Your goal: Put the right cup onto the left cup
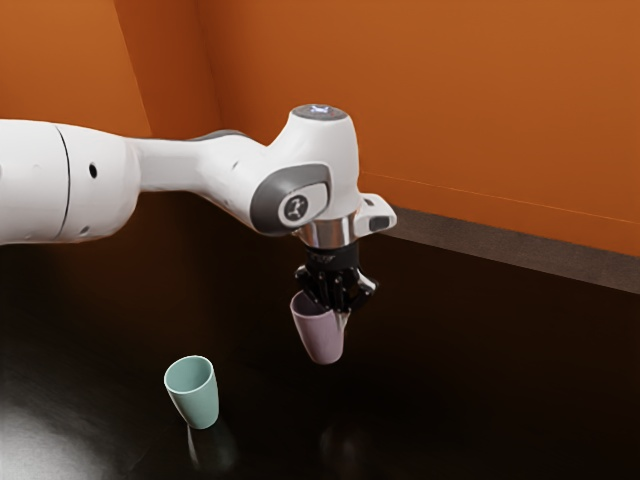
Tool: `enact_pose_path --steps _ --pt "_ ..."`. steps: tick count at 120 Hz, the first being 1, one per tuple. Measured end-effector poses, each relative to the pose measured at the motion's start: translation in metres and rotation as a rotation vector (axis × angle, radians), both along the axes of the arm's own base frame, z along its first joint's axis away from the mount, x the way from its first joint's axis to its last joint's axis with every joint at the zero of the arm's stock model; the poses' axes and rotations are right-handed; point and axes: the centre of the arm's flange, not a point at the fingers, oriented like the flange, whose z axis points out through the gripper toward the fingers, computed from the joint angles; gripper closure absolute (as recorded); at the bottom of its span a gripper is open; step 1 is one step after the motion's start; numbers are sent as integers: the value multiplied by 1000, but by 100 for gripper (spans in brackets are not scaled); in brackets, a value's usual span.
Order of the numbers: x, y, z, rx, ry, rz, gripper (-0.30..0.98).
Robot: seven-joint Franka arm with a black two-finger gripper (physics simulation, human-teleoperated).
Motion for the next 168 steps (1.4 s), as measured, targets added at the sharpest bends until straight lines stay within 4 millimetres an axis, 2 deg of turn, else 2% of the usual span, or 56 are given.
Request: enact_pose_path --steps 37,56,83,118,168 --pt "-49 41 40 26 -13 27 78" --pt "-71 61 49 47 -3 56 78" --pt "-83 97 44 77 16 143 78" --pt "-100 125 33 112 25 225 78" --pt "-100 158 13 120 38 337 78"
